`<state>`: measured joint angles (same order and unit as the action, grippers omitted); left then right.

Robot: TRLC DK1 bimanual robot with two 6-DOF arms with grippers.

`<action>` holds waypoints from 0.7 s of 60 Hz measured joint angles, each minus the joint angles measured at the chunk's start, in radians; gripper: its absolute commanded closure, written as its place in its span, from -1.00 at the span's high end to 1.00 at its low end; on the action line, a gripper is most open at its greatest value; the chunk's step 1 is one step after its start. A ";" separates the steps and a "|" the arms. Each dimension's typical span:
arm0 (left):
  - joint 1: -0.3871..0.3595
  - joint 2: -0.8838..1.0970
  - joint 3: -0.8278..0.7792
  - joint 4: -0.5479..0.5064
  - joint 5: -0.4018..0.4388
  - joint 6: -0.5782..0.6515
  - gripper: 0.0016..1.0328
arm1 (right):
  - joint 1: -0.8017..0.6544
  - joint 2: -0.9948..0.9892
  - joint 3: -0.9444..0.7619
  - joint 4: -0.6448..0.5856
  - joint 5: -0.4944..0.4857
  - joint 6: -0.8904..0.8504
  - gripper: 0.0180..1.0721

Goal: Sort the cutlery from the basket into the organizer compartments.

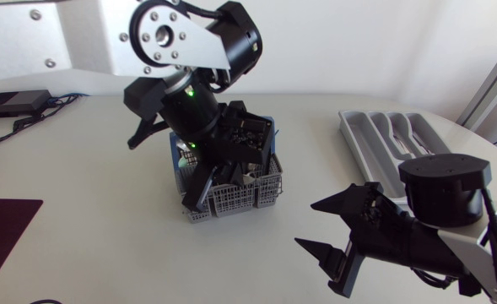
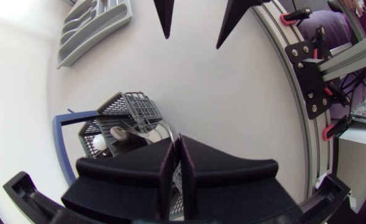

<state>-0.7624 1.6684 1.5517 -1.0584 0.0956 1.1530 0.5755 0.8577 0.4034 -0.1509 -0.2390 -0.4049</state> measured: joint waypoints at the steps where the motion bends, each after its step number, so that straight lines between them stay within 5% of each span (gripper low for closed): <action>1: 0.000 -0.006 0.000 -0.003 0.000 0.000 -0.94 | 0.000 -0.001 0.000 0.000 0.000 0.000 0.65; 24: -0.048 -0.170 0.056 -0.100 0.005 -0.035 -0.94 | 0.075 -0.042 0.034 -0.010 0.100 0.000 0.65; 42: -0.085 -0.211 0.061 -0.148 0.127 -0.099 -0.94 | 0.166 -0.097 0.090 -0.010 0.150 0.000 0.65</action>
<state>-0.8471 1.4574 1.6123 -1.2068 0.2222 1.0542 0.7414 0.7612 0.4931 -0.1608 -0.0895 -0.4046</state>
